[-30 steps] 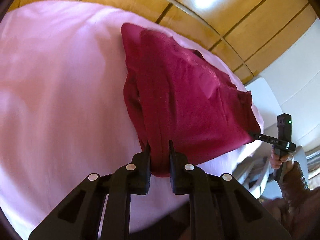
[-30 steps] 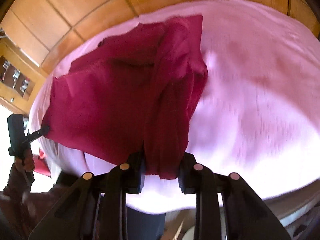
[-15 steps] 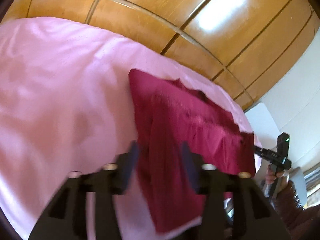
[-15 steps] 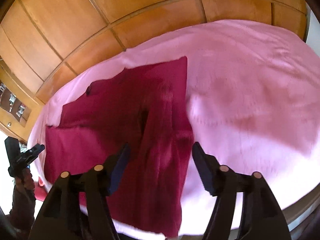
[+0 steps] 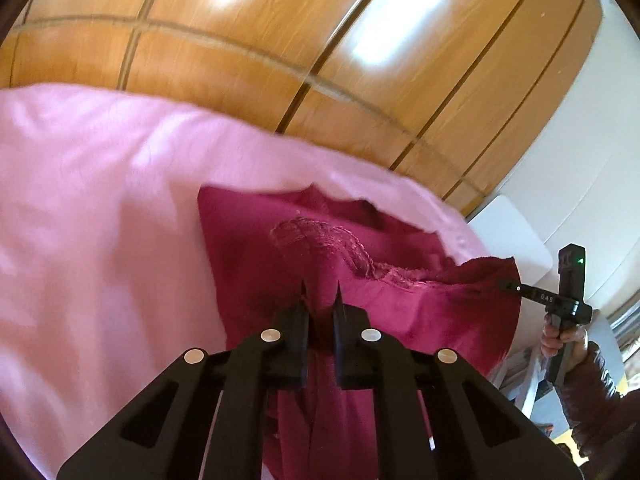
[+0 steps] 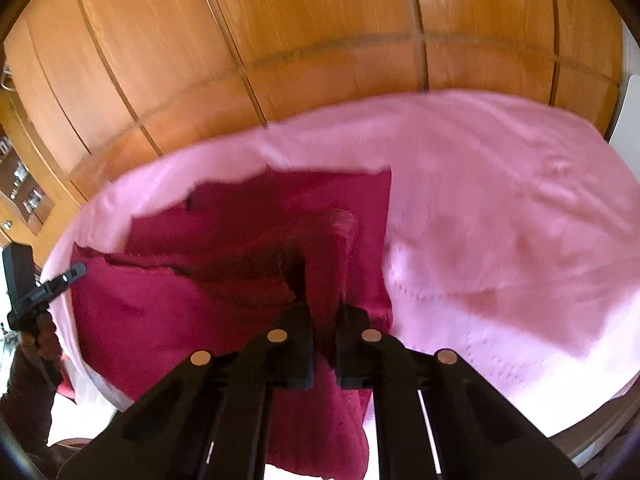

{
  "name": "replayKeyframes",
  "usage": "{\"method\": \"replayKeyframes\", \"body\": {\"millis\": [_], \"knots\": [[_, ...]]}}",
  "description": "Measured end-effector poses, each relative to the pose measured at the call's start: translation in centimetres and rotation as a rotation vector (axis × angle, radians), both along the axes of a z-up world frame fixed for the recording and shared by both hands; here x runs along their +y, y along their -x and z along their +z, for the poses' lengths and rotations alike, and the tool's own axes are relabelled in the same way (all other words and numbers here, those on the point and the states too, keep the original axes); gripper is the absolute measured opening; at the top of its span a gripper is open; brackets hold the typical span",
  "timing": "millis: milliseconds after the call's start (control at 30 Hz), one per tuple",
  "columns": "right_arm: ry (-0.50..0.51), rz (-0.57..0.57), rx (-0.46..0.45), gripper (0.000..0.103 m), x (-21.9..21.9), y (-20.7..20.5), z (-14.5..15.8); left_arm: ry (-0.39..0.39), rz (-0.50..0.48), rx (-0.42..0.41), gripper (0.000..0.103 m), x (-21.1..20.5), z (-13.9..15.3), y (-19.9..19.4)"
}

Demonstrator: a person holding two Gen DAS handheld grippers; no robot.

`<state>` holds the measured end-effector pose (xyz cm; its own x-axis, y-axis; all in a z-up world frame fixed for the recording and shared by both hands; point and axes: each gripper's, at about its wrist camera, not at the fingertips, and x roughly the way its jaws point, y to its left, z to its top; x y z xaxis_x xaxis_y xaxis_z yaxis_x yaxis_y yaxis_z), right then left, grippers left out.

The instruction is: Fold small clothes

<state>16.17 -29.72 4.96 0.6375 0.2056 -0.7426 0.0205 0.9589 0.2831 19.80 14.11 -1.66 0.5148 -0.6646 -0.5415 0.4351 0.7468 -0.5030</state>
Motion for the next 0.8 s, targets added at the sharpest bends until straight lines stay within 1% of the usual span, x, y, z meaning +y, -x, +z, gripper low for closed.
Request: {"method": "replayKeyframes", "body": {"millis": [100, 167, 267, 333, 433, 500, 567, 633, 667, 700, 733, 767, 800], "knots": [[-0.009, -0.016, -0.024, 0.006, -0.7, -2.1, 1.3, 0.005, 0.020, -0.026, 0.008, 0.1, 1.6, -0.9], [-0.009, -0.028, -0.028, 0.006, -0.8, -4.2, 1.4, -0.011, 0.047, -0.035, 0.008, -0.1, 2.1, -2.1], [-0.003, -0.058, -0.014, 0.006, -1.4, -7.9, 0.8, -0.036, 0.084, -0.031, 0.008, -0.7, 2.5, -4.9], [-0.005, -0.078, 0.012, 0.006, -1.7, -10.4, -0.3, -0.065, 0.101, -0.020, 0.008, -1.2, 2.3, -7.1], [0.008, -0.109, 0.074, 0.006, -2.0, -14.0, -2.5, -0.100, 0.129, 0.020, 0.008, -1.8, 1.2, -10.1], [0.043, -0.128, 0.113, 0.006, -2.0, -16.0, -4.3, -0.122, 0.165, 0.057, 0.008, -1.9, 0.0, -12.1], [0.058, -0.138, 0.168, 0.006, -2.1, -17.7, -6.6, -0.139, 0.196, 0.100, 0.008, -1.9, -1.5, -13.8], [0.066, -0.137, 0.213, 0.006, -2.1, -18.4, -8.4, -0.168, 0.218, 0.164, 0.008, -2.0, -3.6, -15.5], [0.056, -0.136, 0.239, 0.008, -2.2, -18.7, -9.3, -0.202, 0.239, 0.199, 0.008, -2.0, -4.9, -16.2], [0.051, -0.140, 0.243, 0.014, -2.3, -18.6, -9.6, -0.214, 0.246, 0.218, 0.008, -2.1, -5.6, -16.5], [0.027, -0.140, 0.233, 0.019, -2.6, -18.1, -9.4, -0.211, 0.247, 0.231, 0.008, -2.0, -6.0, -16.5], [0.009, -0.137, 0.223, 0.024, -2.8, -17.7, -9.0, -0.205, 0.253, 0.221, 0.008, -1.8, -5.8, -16.2], [-0.003, -0.137, 0.206, 0.036, -3.1, -16.9, -8.3, -0.201, 0.257, 0.208, 0.008, -1.6, -5.4, -15.7]]}}
